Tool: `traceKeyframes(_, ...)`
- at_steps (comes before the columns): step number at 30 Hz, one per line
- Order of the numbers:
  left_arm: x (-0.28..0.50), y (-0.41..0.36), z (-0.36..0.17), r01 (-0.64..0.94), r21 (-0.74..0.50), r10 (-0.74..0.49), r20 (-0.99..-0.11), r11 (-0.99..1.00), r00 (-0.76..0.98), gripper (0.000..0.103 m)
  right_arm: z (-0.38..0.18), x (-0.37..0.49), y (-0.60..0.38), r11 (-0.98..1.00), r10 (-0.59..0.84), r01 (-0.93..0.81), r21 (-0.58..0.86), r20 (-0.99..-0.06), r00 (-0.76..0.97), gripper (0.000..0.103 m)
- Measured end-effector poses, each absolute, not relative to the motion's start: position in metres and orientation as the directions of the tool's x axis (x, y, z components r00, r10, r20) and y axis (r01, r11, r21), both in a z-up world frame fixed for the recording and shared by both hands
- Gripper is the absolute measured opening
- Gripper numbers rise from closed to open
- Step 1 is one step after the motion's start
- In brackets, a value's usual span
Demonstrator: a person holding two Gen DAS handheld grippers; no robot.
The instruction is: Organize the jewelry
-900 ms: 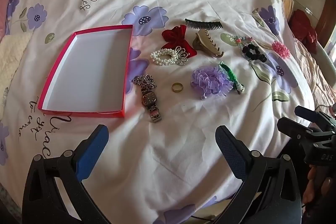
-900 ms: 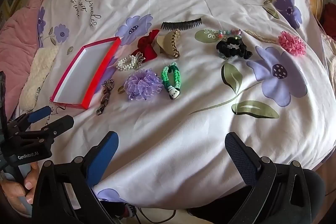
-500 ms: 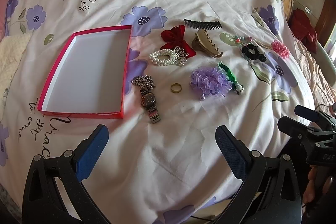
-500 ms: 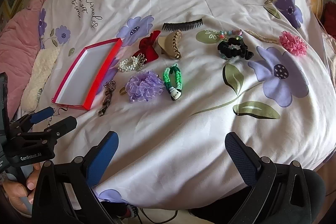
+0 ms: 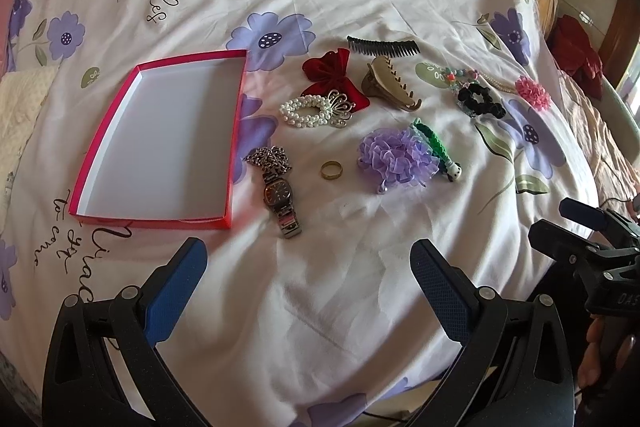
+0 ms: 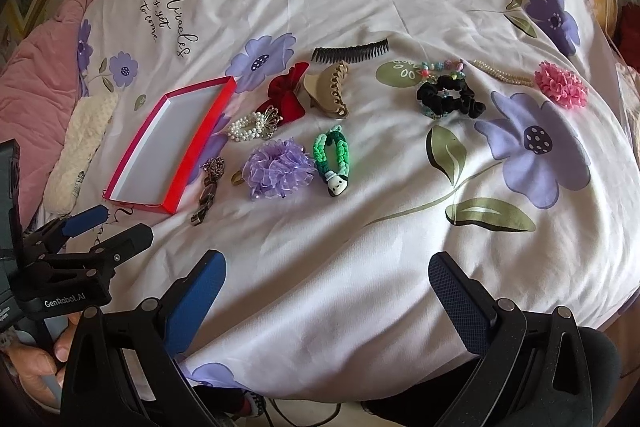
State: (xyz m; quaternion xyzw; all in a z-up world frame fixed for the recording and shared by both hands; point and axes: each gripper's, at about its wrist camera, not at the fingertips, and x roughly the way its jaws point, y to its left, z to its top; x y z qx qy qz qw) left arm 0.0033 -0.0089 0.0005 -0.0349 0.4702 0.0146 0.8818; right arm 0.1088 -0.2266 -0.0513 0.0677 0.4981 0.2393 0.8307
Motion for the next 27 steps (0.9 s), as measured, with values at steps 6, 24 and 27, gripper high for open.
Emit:
traceKeyframes(6,0.006,-0.011,0.0,-0.055,-0.054,-0.015,-0.835,0.997,0.55,0.102,-0.052,0.111,-0.229,0.874,0.472,-0.326,0.361,-0.79,0.391,0.102)
traceKeyframes(24,0.021,-0.009,-0.012,-0.033,-0.08,-0.05,-0.847,0.996,0.529,0.102,-0.062,0.123,-0.238,0.861,0.501,-0.304,0.407,-0.777,0.38,0.102)
traceKeyframes(27,0.027,-0.01,-0.014,-0.025,-0.08,-0.055,-0.848,0.996,0.527,0.102,-0.063,0.126,-0.24,0.858,0.509,-0.299,0.417,-0.769,0.388,0.102)
